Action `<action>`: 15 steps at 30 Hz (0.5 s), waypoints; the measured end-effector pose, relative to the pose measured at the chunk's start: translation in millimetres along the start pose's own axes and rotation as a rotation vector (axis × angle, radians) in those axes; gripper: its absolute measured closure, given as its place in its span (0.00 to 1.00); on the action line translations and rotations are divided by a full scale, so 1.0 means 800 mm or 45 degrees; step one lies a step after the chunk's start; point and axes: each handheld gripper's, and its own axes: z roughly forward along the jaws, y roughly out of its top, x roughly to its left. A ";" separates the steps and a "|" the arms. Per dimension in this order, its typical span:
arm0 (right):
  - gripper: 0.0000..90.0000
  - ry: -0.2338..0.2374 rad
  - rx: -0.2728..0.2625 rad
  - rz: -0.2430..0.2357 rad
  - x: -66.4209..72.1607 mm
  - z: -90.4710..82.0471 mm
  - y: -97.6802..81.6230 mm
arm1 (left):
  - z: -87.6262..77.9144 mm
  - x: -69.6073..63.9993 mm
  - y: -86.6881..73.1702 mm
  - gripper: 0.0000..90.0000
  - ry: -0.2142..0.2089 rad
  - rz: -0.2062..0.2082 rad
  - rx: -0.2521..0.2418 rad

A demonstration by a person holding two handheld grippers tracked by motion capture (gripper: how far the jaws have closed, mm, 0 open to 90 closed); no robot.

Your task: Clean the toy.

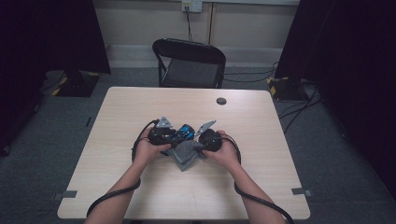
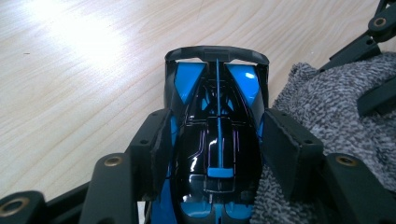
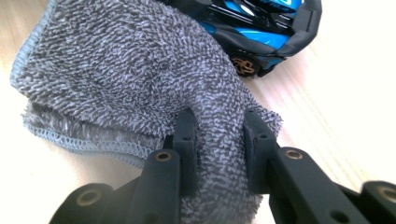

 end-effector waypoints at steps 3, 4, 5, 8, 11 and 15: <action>0.79 -0.025 0.010 -0.003 -0.003 -0.001 0.000 | 0.000 0.000 -0.001 0.49 -0.001 -0.006 -0.002; 0.79 -0.030 0.010 0.004 -0.004 -0.001 0.000 | 0.000 0.000 -0.001 0.49 -0.003 -0.013 -0.005; 0.79 -0.034 0.012 0.011 -0.005 -0.001 -0.001 | 0.000 0.000 -0.001 0.49 -0.001 -0.009 -0.005; 0.79 -0.037 0.008 0.044 -0.010 -0.002 -0.003 | 0.000 0.000 -0.001 0.49 -0.001 -0.011 -0.006; 0.79 -0.049 0.007 0.058 -0.013 -0.002 -0.004 | 0.000 0.000 -0.001 0.49 -0.001 -0.010 -0.006; 0.79 -0.075 0.017 0.075 -0.017 -0.003 -0.004 | 0.000 0.000 -0.001 0.49 0.000 -0.007 -0.010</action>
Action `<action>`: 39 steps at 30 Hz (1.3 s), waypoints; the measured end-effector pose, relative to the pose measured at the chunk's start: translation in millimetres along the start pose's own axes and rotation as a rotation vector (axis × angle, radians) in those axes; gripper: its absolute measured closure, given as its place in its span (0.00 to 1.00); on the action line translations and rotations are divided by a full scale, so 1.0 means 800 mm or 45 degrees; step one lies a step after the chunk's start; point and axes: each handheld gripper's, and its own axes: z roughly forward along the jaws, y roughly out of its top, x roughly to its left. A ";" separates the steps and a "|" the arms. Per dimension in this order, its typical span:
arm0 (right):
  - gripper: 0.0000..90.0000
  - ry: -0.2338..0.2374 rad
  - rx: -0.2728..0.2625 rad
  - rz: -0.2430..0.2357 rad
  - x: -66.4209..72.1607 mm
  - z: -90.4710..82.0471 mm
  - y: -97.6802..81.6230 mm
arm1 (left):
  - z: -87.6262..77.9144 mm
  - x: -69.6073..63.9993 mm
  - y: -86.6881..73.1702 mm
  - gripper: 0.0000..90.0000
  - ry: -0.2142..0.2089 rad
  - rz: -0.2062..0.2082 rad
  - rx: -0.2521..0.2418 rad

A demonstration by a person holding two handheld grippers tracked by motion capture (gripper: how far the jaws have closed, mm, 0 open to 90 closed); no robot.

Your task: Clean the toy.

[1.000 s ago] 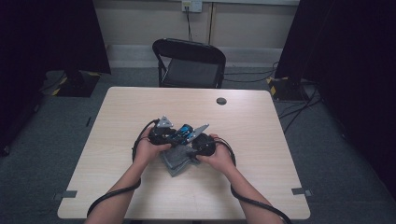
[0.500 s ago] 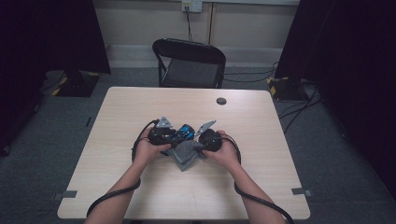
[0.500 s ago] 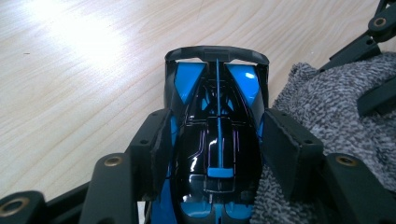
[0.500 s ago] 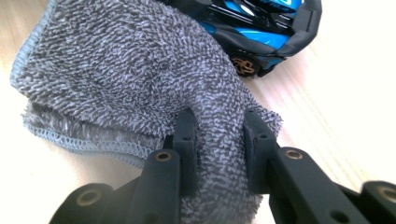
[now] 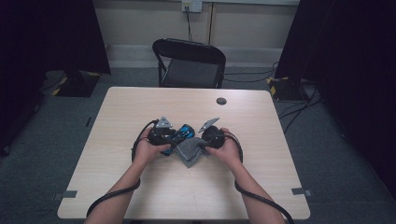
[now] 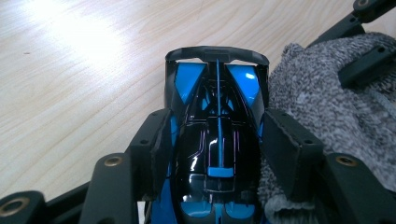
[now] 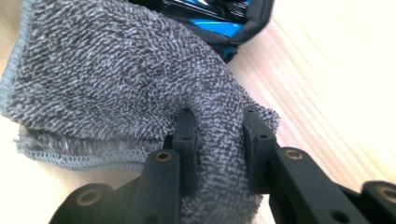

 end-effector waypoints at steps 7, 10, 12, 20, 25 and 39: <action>0.79 -0.035 0.004 0.044 -0.008 -0.001 -0.003 | 0.000 0.000 -0.001 0.48 0.001 -0.001 -0.003; 0.79 -0.037 0.000 0.057 -0.010 -0.002 -0.005 | 0.000 0.000 0.000 0.48 0.001 -0.002 -0.003; 0.79 -0.043 -0.001 0.061 -0.012 -0.003 -0.006 | 0.000 0.000 -0.001 0.49 0.002 -0.001 -0.003; 0.79 -0.077 -0.017 0.105 -0.022 -0.005 -0.014 | 0.000 0.000 -0.001 0.48 0.001 -0.003 -0.006; 0.79 -0.119 -0.027 0.156 -0.033 -0.011 -0.024 | 0.000 0.000 -0.001 0.49 0.001 -0.002 -0.004; 0.79 -0.212 -0.071 0.263 -0.053 -0.028 -0.052 | 0.000 0.000 -0.001 0.49 0.002 -0.003 -0.004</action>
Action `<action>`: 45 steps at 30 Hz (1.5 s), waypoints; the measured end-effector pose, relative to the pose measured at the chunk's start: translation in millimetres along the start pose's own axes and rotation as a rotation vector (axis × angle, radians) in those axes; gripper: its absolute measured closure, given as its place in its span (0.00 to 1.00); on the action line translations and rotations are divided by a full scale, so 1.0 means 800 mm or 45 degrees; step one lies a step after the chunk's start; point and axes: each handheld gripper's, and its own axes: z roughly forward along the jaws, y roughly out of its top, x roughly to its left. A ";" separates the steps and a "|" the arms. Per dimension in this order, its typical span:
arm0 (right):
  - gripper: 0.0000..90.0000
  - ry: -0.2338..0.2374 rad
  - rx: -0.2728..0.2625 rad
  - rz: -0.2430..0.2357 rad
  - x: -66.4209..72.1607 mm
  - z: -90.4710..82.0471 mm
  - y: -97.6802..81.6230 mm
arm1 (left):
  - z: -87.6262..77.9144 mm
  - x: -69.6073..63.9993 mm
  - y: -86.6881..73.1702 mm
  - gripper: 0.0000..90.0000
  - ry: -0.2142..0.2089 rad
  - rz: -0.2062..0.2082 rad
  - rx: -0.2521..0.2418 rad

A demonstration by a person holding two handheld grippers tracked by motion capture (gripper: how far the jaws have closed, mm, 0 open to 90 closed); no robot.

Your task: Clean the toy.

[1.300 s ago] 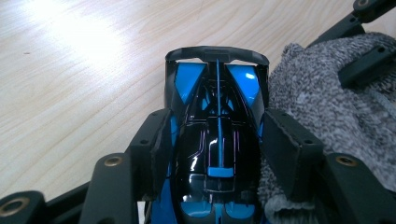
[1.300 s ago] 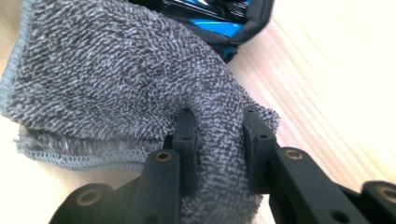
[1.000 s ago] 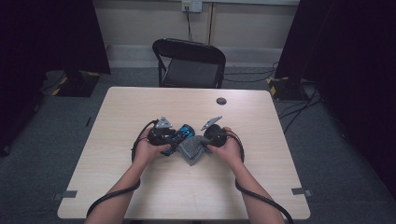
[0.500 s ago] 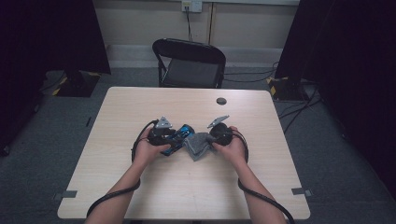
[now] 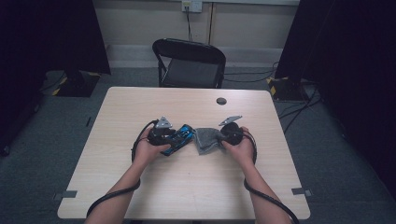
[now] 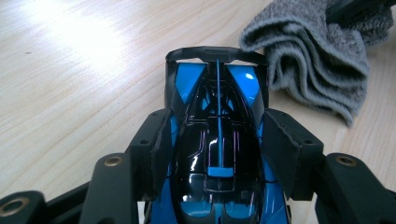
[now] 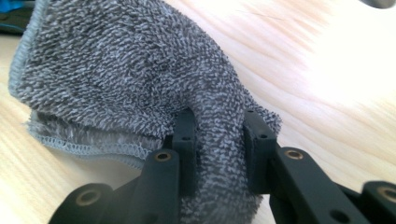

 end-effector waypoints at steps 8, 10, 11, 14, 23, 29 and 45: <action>0.79 0.028 -0.064 0.036 -0.012 -0.024 -0.013 | 0.000 0.000 0.000 0.48 -0.001 0.000 0.000; 0.79 0.051 -0.087 0.019 -0.010 -0.032 -0.015 | 0.000 0.000 0.000 0.48 -0.001 0.000 0.002; 0.79 0.060 -0.098 0.011 -0.008 -0.036 -0.016 | 0.000 0.000 0.000 0.48 0.000 0.001 0.002; 0.79 0.093 -0.112 -0.033 0.003 -0.046 -0.019 | 0.000 0.000 0.001 0.48 0.000 -0.001 0.007; 0.79 0.259 -0.130 -0.182 0.057 -0.061 -0.027 | 0.000 -0.001 0.001 0.48 0.003 -0.003 0.012; 0.79 0.332 -0.120 -0.293 0.097 -0.053 -0.017 | 0.000 -0.001 0.001 0.48 0.007 -0.002 0.010; 0.78 0.452 -0.037 -0.486 0.140 -0.020 0.008 | -0.001 0.001 -0.002 0.48 -0.006 -0.016 -0.005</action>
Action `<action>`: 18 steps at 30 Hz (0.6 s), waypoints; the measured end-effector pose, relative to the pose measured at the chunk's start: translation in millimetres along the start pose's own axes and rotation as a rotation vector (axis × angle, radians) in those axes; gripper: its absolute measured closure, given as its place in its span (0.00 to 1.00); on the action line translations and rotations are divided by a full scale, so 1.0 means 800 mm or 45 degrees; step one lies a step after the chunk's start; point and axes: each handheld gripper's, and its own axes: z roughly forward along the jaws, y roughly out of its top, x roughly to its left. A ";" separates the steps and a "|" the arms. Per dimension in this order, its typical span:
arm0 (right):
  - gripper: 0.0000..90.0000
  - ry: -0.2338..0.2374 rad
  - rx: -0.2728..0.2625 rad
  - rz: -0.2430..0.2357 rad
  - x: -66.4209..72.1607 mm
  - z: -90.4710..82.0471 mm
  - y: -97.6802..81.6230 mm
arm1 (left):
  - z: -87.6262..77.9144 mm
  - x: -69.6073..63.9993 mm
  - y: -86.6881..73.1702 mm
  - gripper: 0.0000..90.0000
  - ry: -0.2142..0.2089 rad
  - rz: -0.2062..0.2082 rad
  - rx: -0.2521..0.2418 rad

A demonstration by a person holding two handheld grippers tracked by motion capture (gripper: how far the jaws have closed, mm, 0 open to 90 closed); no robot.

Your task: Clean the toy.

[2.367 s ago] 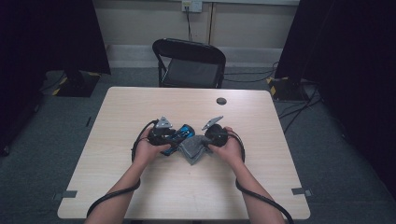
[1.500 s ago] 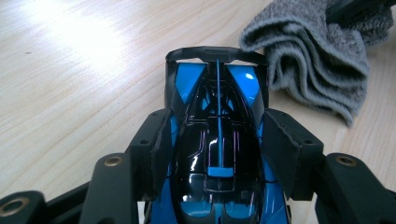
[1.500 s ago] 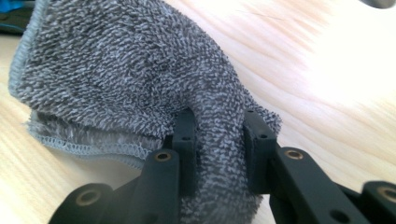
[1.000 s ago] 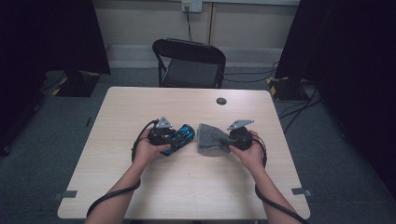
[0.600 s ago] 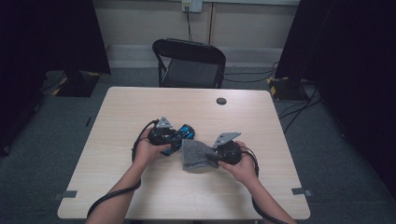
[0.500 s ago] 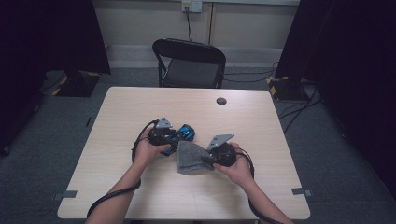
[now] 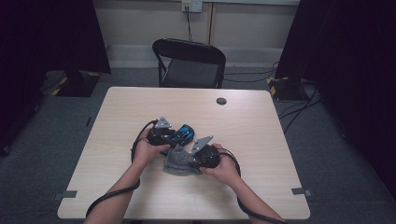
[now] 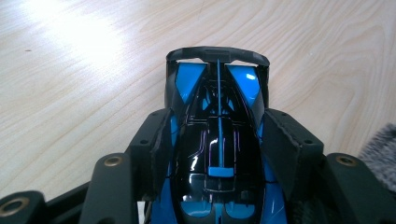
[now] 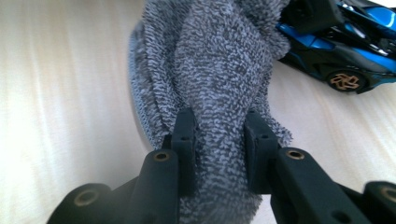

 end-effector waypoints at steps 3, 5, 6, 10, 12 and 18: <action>0.78 0.010 -0.004 -0.006 0.004 -0.006 -0.002 | 0.000 -0.001 0.000 0.48 0.004 -0.002 -0.003; 0.78 0.015 -0.001 -0.021 0.009 -0.010 -0.003 | 0.000 -0.001 0.000 0.48 0.004 -0.003 -0.005; 0.78 0.019 -0.007 -0.026 0.010 -0.012 -0.004 | 0.000 -0.001 0.000 0.48 0.006 -0.003 -0.003; 0.78 0.063 -0.011 -0.049 0.017 -0.011 0.000 | -0.001 -0.001 0.001 0.48 0.009 0.006 0.018; 0.78 0.087 -0.011 -0.064 0.019 -0.003 0.005 | -0.002 -0.001 0.002 0.48 0.008 0.005 0.027; 0.78 0.080 0.013 -0.050 0.006 0.026 0.025 | -0.003 0.000 0.002 0.48 0.006 0.002 0.031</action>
